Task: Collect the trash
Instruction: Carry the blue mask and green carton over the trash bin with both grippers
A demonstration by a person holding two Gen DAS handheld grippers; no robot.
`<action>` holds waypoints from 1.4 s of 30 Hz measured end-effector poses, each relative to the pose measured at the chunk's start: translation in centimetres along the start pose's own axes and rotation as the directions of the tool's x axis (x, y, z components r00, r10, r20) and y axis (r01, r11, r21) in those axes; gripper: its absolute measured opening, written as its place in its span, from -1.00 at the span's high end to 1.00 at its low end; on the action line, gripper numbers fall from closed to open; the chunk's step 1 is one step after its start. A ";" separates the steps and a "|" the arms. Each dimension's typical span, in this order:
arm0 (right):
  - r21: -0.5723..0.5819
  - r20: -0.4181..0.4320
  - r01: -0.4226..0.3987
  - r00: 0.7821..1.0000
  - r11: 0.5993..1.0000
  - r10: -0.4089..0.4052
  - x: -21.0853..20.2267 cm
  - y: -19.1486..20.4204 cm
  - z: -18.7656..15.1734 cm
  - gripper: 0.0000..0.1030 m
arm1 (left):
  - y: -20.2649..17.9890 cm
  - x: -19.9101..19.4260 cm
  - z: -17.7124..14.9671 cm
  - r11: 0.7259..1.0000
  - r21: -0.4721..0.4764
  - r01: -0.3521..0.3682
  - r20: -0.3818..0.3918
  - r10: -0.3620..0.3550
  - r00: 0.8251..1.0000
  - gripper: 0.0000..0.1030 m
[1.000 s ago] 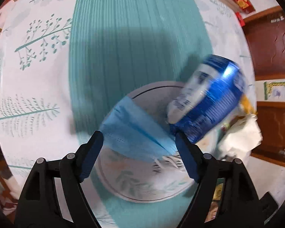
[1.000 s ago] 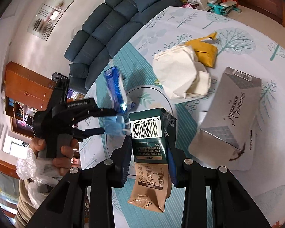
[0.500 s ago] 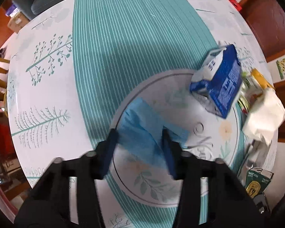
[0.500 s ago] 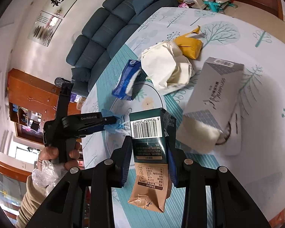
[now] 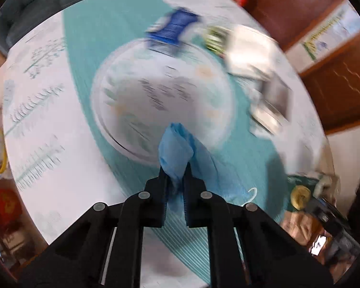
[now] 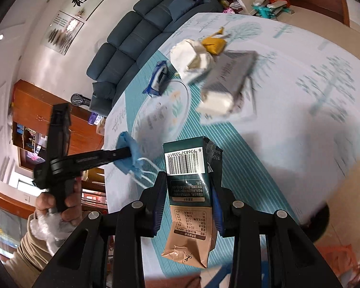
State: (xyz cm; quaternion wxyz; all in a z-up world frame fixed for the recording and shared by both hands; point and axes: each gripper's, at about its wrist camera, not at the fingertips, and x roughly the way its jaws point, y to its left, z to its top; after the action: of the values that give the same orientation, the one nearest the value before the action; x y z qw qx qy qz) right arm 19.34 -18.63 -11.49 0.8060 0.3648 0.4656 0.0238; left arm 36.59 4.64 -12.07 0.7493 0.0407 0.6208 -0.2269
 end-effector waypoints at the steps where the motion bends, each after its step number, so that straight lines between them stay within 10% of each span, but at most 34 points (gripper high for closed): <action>1: 0.006 0.008 0.007 1.000 1.000 -0.007 -0.9 -0.5 -1.0 0.33 | -1.1 -0.5 -1.0 1.000 0.021 0.020 -0.001 -0.020 1.000 0.85; 12: 0.195 0.062 0.080 0.994 0.978 -0.094 -7.3 -9.8 -11.2 0.33 | -14.6 -1.4 -12.4 0.939 0.327 0.109 -0.036 -0.103 0.994 0.85; 23: 0.331 0.024 0.188 0.978 0.925 -0.208 -8.3 -19.1 -18.9 0.33 | -24.3 6.4 -21.7 0.852 0.516 0.084 -0.095 -0.041 0.995 0.85; 42: 0.397 -0.122 0.321 0.947 0.860 -0.297 4.7 -32.1 -22.1 0.34 | -28.9 25.6 -27.8 0.759 0.648 -0.060 -0.157 0.210 0.965 0.85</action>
State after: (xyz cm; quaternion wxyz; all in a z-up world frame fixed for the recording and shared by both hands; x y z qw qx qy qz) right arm -4.68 -27.90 -41.18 0.6907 0.4462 0.5350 -0.1940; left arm 3.19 -19.12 -36.26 0.6320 0.3621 0.5811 -0.3631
